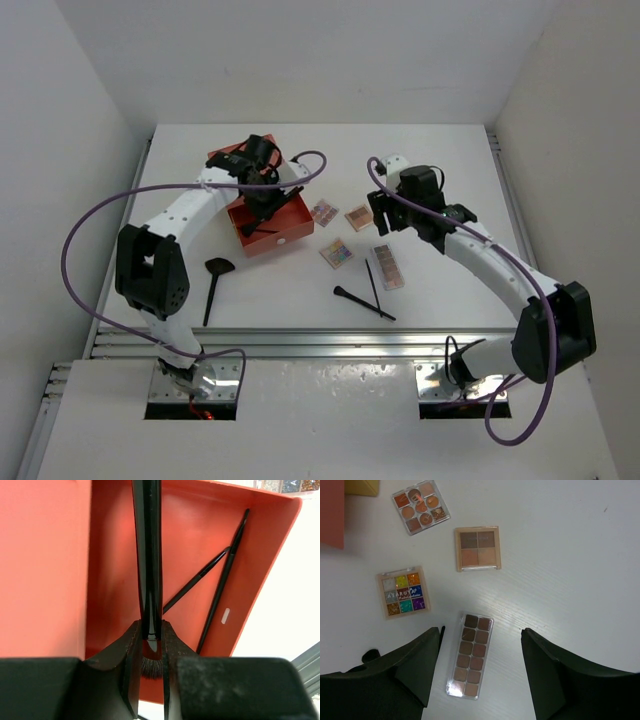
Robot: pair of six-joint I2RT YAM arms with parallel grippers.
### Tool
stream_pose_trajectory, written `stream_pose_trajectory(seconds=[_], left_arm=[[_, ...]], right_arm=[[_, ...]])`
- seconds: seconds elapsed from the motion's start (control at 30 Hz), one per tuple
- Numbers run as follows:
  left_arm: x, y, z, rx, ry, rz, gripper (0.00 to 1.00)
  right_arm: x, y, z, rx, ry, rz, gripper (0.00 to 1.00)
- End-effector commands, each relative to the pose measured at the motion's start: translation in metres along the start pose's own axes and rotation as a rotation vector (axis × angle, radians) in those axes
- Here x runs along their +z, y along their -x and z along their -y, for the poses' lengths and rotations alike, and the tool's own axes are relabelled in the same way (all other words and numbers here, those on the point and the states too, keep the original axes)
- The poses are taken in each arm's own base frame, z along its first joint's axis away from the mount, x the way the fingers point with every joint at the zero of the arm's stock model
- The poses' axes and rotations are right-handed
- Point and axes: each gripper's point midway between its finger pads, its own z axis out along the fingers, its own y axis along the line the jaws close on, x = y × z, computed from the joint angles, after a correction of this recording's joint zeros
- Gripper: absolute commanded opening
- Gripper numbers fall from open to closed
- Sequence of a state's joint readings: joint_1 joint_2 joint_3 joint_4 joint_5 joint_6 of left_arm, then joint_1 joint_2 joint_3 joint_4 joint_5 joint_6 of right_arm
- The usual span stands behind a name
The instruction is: Organize the makeup
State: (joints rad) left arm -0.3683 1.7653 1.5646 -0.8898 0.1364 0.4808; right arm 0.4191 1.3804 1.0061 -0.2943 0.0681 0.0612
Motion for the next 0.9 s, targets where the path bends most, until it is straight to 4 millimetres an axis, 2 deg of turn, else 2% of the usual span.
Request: stream_pose_trajectory(seconds=[0.0, 0.07, 0.1, 0.27, 0.4, 0.5, 0.53, 0.6, 0.63, 0.67, 0.73, 0.87], left_arm=[[-0.017, 0.007, -0.01, -0.032, 0.029, 0.063, 0.17], [-0.015, 0.004, -0.008, -0.046, 0.024, 0.055, 0.1], [-0.016, 0.0, -0.014, -0.069, 0.041, 0.046, 0.06], [-0.014, -0.013, -0.02, -0.081, 0.076, 0.003, 0.06], [-0.014, -0.014, -0.019, -0.082, 0.071, -0.005, 0.06], [-0.014, -0.014, -0.018, -0.091, 0.071, -0.005, 0.16], [-0.011, -0.016, -0.018, -0.092, 0.066, -0.012, 0.25], [-0.011, -0.015, -0.016, -0.101, 0.058, -0.007, 0.34], [-0.011, -0.015, -0.016, -0.101, 0.058, -0.007, 0.43], [-0.011, -0.014, -0.015, -0.101, 0.05, -0.002, 0.47], [-0.013, -0.011, -0.017, -0.1, 0.056, 0.007, 0.5], [-0.023, 0.001, -0.023, -0.11, 0.067, 0.051, 0.5]], right_arm=[[-0.009, 0.008, -0.001, 0.028, 0.006, 0.034, 0.67], [-0.01, 0.008, -0.002, 0.028, 0.009, 0.036, 0.67], [-0.011, 0.007, 0.0, 0.028, 0.005, 0.035, 0.67], [-0.014, 0.006, 0.003, 0.014, -0.011, 0.037, 0.67], [-0.015, 0.007, 0.002, 0.01, -0.009, 0.042, 0.67], [-0.015, 0.01, 0.001, 0.014, -0.008, 0.048, 0.69], [-0.015, 0.008, 0.001, 0.018, -0.008, 0.042, 0.69], [-0.015, 0.01, 0.002, 0.013, -0.009, 0.045, 0.7], [-0.015, 0.009, 0.002, 0.013, -0.009, 0.044, 0.72], [-0.015, 0.008, 0.002, 0.013, -0.009, 0.039, 0.73], [-0.014, 0.007, 0.002, 0.013, -0.006, 0.03, 0.78], [-0.013, 0.006, 0.0, 0.032, 0.0, 0.006, 0.76]])
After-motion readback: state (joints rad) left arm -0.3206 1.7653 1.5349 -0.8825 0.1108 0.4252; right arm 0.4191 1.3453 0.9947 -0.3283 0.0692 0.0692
